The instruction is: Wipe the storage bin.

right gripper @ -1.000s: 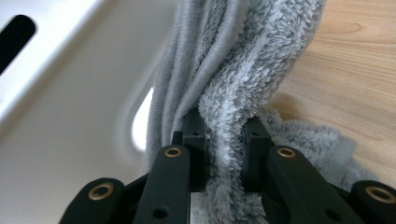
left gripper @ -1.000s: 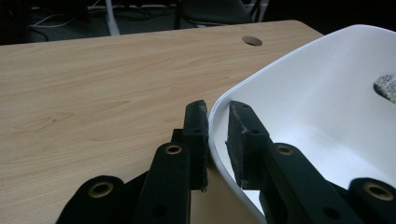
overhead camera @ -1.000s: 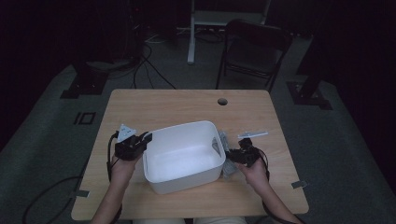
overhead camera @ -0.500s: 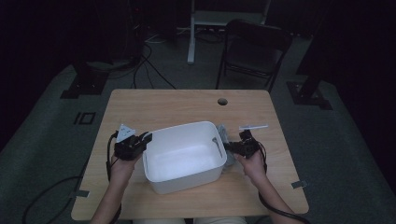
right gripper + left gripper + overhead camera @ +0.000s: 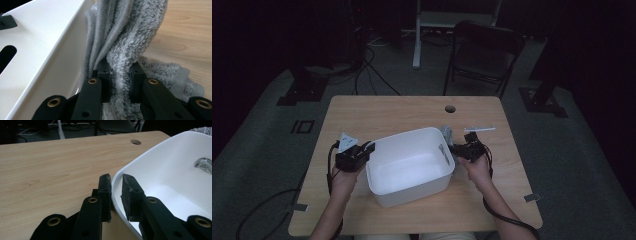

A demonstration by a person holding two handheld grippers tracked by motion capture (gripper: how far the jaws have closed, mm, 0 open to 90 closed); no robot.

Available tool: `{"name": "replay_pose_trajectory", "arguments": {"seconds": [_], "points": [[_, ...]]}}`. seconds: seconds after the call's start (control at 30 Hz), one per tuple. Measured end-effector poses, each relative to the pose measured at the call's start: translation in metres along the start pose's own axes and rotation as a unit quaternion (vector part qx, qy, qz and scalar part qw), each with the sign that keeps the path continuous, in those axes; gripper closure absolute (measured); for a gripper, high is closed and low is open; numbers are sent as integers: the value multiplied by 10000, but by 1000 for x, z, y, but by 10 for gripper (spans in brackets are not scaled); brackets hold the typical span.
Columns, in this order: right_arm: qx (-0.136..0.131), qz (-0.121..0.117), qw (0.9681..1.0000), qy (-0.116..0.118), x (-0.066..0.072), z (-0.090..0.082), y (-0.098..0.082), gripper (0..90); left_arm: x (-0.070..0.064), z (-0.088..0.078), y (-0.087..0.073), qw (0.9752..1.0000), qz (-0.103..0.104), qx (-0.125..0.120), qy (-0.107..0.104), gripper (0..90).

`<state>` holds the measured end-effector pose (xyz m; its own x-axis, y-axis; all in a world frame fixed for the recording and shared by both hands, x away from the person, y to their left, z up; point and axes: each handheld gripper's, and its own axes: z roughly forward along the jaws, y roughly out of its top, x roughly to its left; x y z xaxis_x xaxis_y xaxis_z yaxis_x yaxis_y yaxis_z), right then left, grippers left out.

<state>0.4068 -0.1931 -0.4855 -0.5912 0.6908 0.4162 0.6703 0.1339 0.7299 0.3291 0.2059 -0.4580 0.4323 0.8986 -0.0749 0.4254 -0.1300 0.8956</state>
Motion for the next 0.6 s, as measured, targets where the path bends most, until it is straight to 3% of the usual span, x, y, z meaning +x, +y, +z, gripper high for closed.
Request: {"name": "replay_pose_trajectory", "arguments": {"seconds": [0.37,0.53,0.6], "points": [[144,-155,9997,-139,-3,4,-3,772,1,0,0,10000,1,3,-1,779],[389,-72,9991,-123,-9,10,-7,772,1,0,0,10000,-27,-8,-17,778],[621,-114,9976,-276,-11,20,-14,775,0,1,0,10000,-42,-9,10,778]]}}
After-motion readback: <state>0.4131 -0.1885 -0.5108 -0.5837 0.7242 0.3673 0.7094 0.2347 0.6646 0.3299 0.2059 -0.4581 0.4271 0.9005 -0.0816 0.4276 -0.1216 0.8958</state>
